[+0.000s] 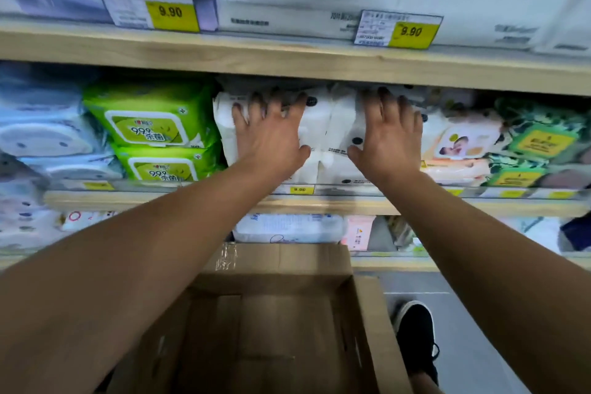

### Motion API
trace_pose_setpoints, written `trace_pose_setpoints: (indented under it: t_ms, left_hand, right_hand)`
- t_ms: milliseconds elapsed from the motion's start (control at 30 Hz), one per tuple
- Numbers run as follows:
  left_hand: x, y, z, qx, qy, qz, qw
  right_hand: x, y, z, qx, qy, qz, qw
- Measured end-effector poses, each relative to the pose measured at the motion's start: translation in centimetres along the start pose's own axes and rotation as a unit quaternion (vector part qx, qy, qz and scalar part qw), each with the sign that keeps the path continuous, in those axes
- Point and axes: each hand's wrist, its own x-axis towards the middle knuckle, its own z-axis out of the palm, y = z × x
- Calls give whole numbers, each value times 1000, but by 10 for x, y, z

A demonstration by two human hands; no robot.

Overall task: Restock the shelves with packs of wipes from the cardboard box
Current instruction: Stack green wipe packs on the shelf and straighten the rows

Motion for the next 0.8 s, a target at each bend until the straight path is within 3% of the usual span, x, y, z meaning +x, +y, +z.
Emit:
trace_pose_setpoints:
  t_ms: [100, 267, 500, 700, 800]
  left_hand:
    - [1, 6, 15, 26, 11, -19, 999]
    - [10, -18, 25, 20, 65, 34, 997]
    - [19, -37, 30, 7, 90, 91, 992]
    - [16, -36, 23, 23, 70, 93, 993]
    - [3, -27, 17, 34, 74, 54, 995]
  right_hand:
    - [6, -2, 17, -22, -30, 37, 999]
    - [0, 23, 37, 15, 78, -36, 996]
    - [9, 41, 37, 50, 83, -126, 987]
    - [5, 35, 26, 5, 58, -109, 992]
    - [-11, 34, 20, 24, 86, -28, 996]
